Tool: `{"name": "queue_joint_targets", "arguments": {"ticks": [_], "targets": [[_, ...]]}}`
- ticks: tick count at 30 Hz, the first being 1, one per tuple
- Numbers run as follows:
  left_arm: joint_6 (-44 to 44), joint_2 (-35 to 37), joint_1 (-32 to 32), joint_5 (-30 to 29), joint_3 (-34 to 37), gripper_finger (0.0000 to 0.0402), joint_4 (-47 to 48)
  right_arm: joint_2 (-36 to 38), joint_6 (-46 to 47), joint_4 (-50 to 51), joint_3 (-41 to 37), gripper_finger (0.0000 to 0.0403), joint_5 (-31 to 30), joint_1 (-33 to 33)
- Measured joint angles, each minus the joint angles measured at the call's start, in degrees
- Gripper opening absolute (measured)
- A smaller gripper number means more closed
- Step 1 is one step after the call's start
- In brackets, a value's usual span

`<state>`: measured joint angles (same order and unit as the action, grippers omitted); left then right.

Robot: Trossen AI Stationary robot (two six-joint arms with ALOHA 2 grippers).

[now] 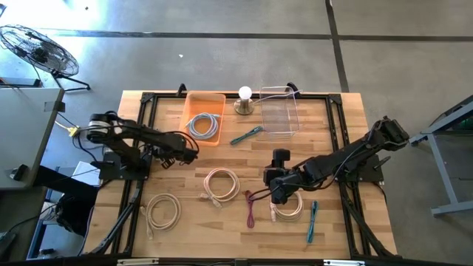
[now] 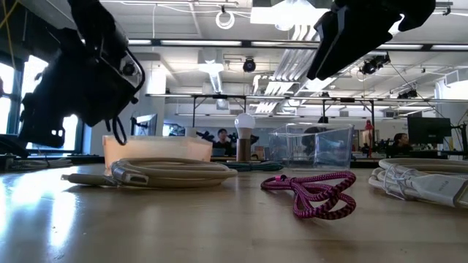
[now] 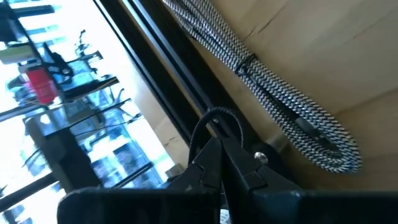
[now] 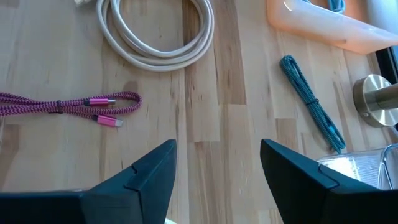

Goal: Pick & Place USB Port
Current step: Put the white charger cable into the transparent bin

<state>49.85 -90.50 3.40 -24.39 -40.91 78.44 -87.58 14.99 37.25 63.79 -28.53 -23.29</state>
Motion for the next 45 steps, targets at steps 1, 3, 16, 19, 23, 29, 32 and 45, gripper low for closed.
{"name": "queue_joint_targets", "arguments": {"ticks": [1,3,16,19,23,29,32,45], "targets": [[-0.23,-0.63,0.0,0.4,0.0,0.0,-0.07,0.01,-0.01,0.0,0.0,0.0224,0.01,0.0],[-1.06,-1.54,0.23,1.24,0.0,0.0,-0.12,0.01,0.09,0.01,0.0,0.0225,0.04,0.0],[-3.1,-1.57,2.73,2.7,0.04,0.0,-1.04,0.01,0.6,0.22,0.0,0.0224,-0.28,-1.3],[-3.52,-1.57,2.73,3.0,0.04,0.0,-1.17,0.01,0.53,0.22,0.0,0.0225,-0.39,-1.64],[-3.46,-1.57,2.75,2.98,0.04,0.0,-1.24,0.01,0.6,0.22,0.0,0.0225,-0.4,-1.9],[-3.5,-1.57,2.75,2.98,0.04,0.0,-1.47,0.01,1.28,0.24,0.0,0.0224,-0.07,-1.92],[-3.53,-1.57,2.73,3.07,0.02,0.0,-1.76,0.01,1.28,0.24,0.0,0.0225,-0.04,-1.95],[-5.07,-1.57,2.73,5.24,-0.42,0.0,-3.17,0.01,1.69,0.24,0.0,0.0225,-0.02,-2.01]]}}
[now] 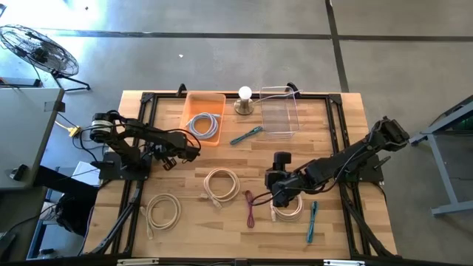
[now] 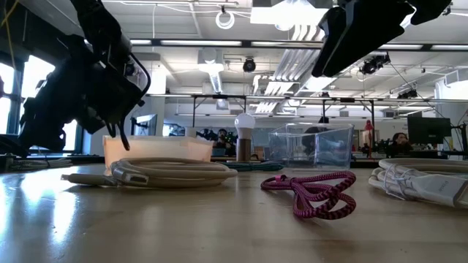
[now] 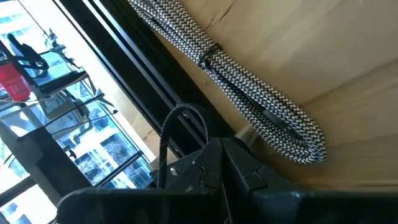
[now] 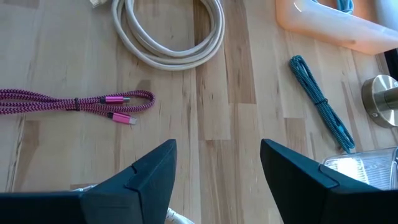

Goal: Pick & Place USB Port
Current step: Put the white charger cable into the transparent bin

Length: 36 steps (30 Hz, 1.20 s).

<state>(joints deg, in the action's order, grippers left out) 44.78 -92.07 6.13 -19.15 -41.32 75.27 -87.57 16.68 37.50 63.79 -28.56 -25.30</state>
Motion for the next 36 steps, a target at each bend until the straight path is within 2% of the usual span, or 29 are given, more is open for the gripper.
{"name": "queue_joint_targets", "arguments": {"ticks": [9,10,12,15,17,19,25,36], "targets": [[-1.47,-0.24,0.0,1.84,-0.3,0.0,-1.54,0.0,0.88,0.07,-0.01,0.0225,-0.05,-0.83],[-1.47,-0.44,0.0,2.23,-0.2,0.0,-2.92,0.0,0.88,0.07,-0.02,0.0225,-0.05,-1.04],[-3.76,-0.48,0.2,4.28,2.37,0.0,-12.53,0.0,0.88,0.08,-0.02,0.0225,-0.07,-1.46],[-7.52,-0.73,1.56,4.68,7.27,0.0,-17.89,0.0,0.88,0.07,-0.02,0.0225,-0.12,-1.89],[-1.01,-3.67,2.0,2.08,8.42,0.0,-15.31,0.0,1.14,0.15,-0.02,0.0224,-0.15,-2.18],[-0.42,-4.47,1.97,0.92,8.55,0.0,-15.81,0.0,1.15,0.13,-0.04,0.0225,-0.34,-2.25],[-5.06,-3.97,2.16,1.88,6.23,0.0,-15.92,0.0,1.08,-0.02,-0.07,0.0225,-0.5,-2.21],[-13.36,-3.98,0.96,8.03,2.13,0.0,-14.67,0.0,1.15,-0.04,-0.07,0.0224,-1.25,-2.19]]}}
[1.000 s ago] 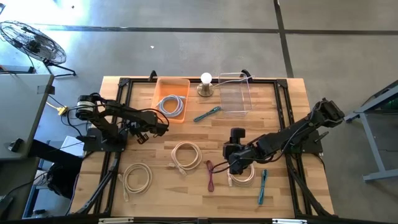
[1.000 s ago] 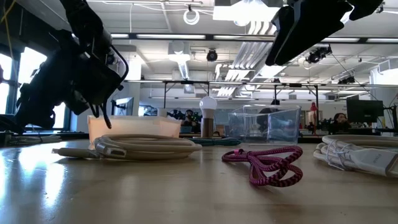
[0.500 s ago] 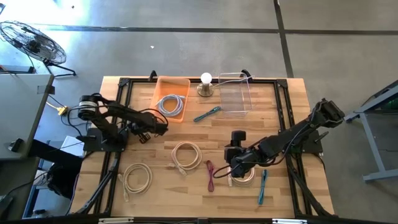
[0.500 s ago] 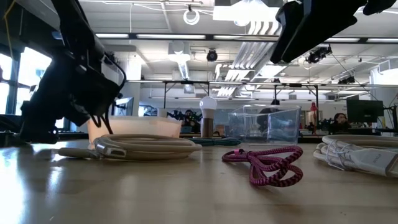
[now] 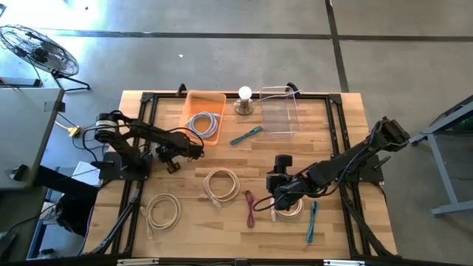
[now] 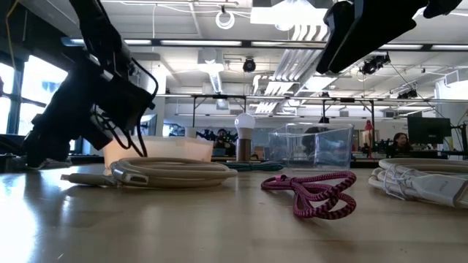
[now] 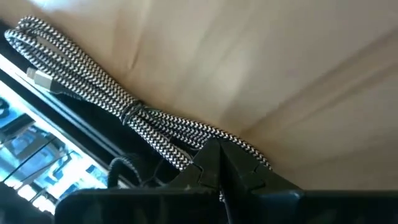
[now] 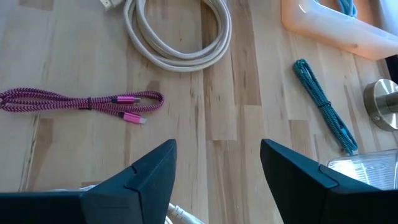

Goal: Pick & Place USB Port
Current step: Put the white charger cable into the transparent bin

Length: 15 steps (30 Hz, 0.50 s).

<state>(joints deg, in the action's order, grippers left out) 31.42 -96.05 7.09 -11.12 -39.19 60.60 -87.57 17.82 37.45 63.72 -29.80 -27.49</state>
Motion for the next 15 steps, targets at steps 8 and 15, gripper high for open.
{"name": "queue_joint_targets", "arguments": {"ticks": [8,15], "targets": [[-2.88,0.05,-3.13,3.43,-3.79,0.0,-1.04,0.0,-0.02,0.02,0.0,0.0225,0.19,0.0],[-5.33,0.52,-6.96,5.32,-9.86,0.0,-24.92,0.0,-0.02,0.02,0.0,0.0224,0.46,0.0]]}}
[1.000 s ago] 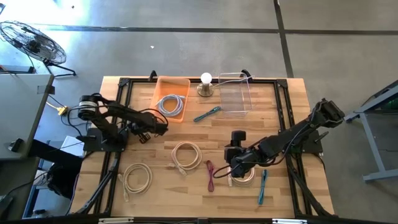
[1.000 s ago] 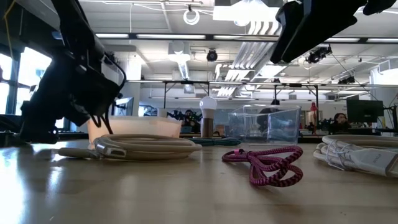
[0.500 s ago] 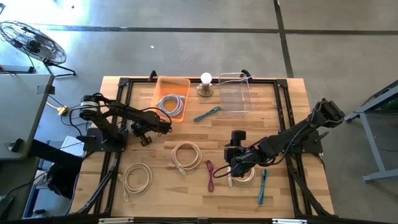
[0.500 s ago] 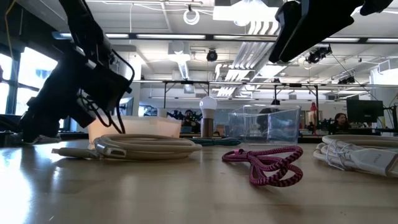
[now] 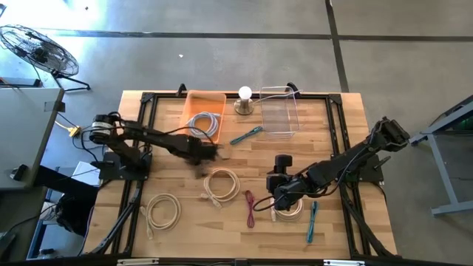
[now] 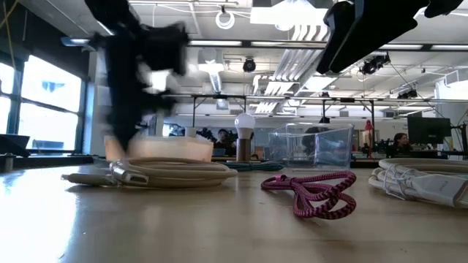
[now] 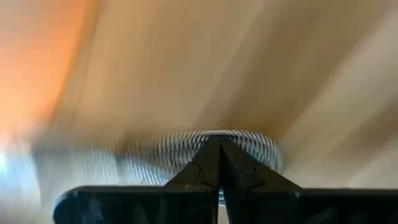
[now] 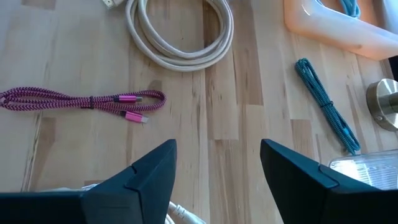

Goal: Pick & Place USB Port
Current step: Put the white charger cable into the transparent bin

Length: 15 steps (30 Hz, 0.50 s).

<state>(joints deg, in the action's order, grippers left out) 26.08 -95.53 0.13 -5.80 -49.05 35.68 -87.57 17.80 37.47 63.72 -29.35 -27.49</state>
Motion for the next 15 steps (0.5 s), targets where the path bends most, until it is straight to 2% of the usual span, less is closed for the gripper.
{"name": "queue_joint_targets", "arguments": {"ticks": [1,7,12,15], "targets": [[-0.53,-0.41,-0.63,1.63,-1.36,0.0,-6.64,0.0,-0.02,-0.02,0.02,0.0225,0.03,0.0],[-4.09,-1.01,-3.96,9.77,-1.34,0.0,-19.15,0.0,0.07,0.29,0.07,0.0225,0.38,-0.04],[-3.82,-1.03,-4.77,5.2,-1.29,0.0,-16.73,0.01,0.1,-0.04,0.07,0.0225,0.44,-0.04],[-4.75,-0.96,-4.69,5.03,-1.27,0.0,-16.01,0.02,0.16,0.27,0.07,0.0225,0.48,-0.04]]}}
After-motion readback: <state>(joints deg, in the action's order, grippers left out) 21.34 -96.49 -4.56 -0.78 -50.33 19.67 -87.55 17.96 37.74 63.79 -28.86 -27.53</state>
